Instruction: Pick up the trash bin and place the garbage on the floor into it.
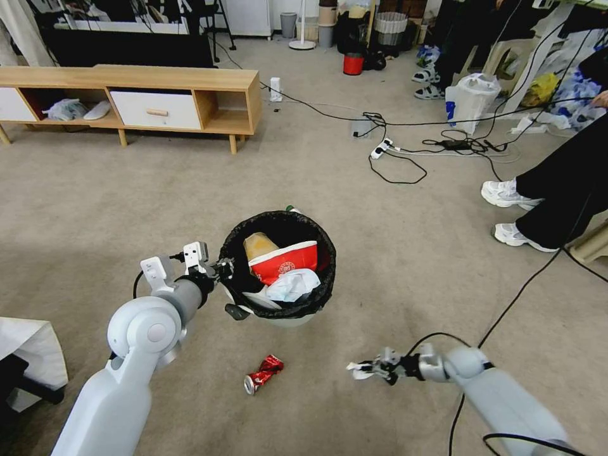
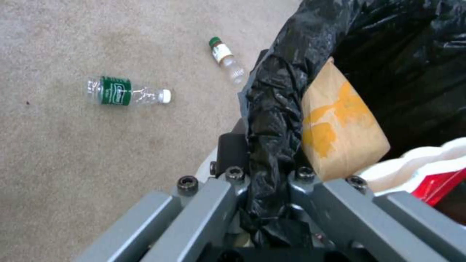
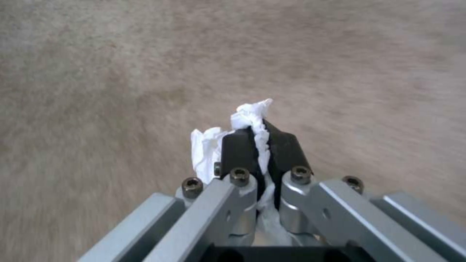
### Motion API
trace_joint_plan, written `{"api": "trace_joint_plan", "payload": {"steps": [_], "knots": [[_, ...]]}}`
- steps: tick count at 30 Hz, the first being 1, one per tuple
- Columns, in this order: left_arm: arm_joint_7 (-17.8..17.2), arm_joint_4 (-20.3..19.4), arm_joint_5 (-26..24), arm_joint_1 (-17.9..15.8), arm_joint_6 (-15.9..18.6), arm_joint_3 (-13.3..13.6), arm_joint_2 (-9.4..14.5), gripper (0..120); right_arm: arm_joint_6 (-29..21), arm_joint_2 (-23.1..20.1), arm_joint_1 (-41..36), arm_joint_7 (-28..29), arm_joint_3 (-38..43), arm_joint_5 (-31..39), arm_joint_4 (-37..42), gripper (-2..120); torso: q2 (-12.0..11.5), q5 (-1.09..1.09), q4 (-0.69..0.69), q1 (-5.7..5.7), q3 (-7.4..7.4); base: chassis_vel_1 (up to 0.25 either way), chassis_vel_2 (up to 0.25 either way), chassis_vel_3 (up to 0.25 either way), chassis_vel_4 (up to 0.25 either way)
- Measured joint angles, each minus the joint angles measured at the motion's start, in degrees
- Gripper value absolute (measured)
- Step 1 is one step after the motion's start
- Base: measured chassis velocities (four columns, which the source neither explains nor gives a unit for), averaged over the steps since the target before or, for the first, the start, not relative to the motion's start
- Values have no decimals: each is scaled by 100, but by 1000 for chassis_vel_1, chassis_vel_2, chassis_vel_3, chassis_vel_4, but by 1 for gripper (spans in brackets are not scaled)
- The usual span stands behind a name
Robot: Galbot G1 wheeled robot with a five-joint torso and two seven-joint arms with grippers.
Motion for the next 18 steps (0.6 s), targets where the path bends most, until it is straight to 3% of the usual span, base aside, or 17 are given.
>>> {"api": "trace_joint_plan", "payload": {"steps": [18], "knots": [[-24,-93,24,88,2,70,-22,3,-299,-1231,-211,-56,816,1002,1184,0,0,2,1,0,0,0,0,0,0]]}}
